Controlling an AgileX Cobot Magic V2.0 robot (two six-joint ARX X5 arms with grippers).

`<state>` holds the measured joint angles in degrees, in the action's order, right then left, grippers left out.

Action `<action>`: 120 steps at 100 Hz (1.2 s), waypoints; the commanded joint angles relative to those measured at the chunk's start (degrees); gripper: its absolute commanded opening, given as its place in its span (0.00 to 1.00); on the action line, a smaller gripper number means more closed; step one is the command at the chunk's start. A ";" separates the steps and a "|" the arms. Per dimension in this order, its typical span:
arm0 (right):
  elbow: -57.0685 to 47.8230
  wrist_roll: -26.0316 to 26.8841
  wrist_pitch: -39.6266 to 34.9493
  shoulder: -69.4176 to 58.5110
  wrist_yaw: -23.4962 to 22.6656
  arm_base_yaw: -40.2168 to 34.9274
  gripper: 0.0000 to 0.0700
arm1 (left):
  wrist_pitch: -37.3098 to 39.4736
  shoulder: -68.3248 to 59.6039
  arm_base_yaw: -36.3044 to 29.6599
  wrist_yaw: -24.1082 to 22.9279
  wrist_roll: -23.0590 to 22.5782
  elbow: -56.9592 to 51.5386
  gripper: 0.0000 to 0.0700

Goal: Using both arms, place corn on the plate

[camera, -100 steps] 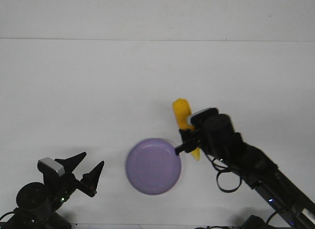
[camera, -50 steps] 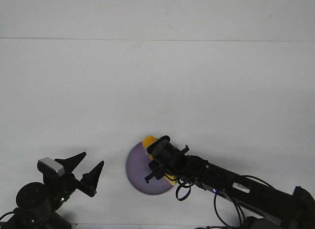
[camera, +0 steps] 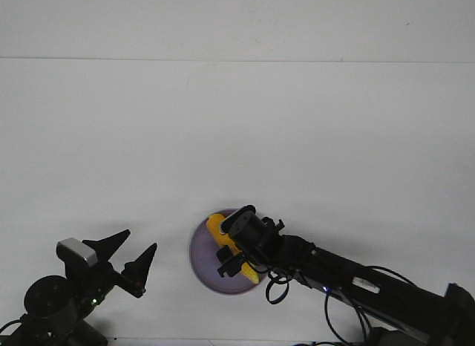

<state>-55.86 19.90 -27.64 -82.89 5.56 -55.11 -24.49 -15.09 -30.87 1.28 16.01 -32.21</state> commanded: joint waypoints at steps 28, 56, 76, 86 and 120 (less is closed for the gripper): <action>-0.81 -8.33 -1.84 29.77 17.11 0.61 0.71 | 0.42 -0.20 -0.28 -0.24 -0.35 -0.55 0.72; 0.98 -9.01 -13.14 44.72 27.63 0.70 0.69 | 0.63 -0.20 -0.28 -0.26 -0.55 -0.55 0.69; 4.09 -9.03 -14.88 49.22 27.82 0.70 0.02 | 0.87 -0.20 -0.26 -0.28 -1.90 -0.55 0.01; 4.11 -9.25 -14.88 49.20 27.89 0.70 0.02 | 0.98 -0.20 -0.26 -0.24 -1.84 -0.59 0.02; 4.07 -9.22 -14.51 49.20 27.87 0.70 0.02 | 0.83 -0.09 -0.26 -0.22 -1.70 -0.63 0.02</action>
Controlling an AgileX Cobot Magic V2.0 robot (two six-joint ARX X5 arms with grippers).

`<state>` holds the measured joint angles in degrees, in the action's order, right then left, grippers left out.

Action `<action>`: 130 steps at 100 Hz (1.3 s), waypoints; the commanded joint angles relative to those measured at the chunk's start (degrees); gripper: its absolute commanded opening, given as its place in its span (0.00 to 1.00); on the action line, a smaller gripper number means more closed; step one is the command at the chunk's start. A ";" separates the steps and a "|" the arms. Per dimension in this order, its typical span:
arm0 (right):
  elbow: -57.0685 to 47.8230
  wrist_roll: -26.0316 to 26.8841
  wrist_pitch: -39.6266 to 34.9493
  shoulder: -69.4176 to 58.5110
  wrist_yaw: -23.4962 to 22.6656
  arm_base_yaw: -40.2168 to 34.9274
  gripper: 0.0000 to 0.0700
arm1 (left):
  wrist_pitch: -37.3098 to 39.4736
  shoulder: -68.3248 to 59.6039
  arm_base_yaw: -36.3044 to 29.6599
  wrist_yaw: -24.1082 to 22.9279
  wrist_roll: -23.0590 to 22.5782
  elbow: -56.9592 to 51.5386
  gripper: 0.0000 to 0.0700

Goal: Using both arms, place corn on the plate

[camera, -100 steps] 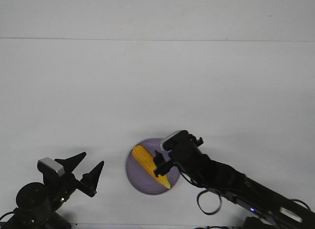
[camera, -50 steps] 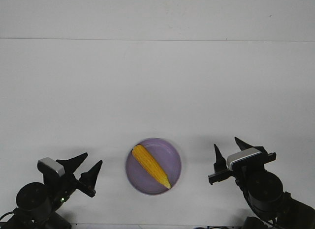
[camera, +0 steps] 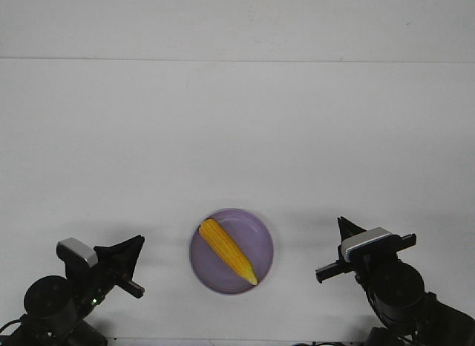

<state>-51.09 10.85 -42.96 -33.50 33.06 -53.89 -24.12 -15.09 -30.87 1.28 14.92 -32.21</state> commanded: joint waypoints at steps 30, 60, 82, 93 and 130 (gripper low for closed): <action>-0.70 -0.17 0.87 -0.20 0.37 -0.52 0.02 | 0.46 -0.09 -0.26 -0.22 -0.61 -0.63 0.02; -0.70 -0.17 0.90 -0.20 0.37 -0.52 0.02 | 6.12 3.54 9.94 -5.11 -14.73 4.07 0.02; -0.70 -0.17 0.92 -0.20 0.35 -0.52 0.02 | 17.05 11.06 25.73 -5.14 -20.13 18.18 0.02; -0.70 -0.17 0.92 -0.20 0.37 -0.52 0.02 | 18.27 13.70 27.93 -5.22 -20.92 23.15 0.02; -0.70 -0.17 0.92 -0.20 0.37 -0.52 0.02 | 24.87 14.93 28.06 -5.16 -21.51 31.43 0.02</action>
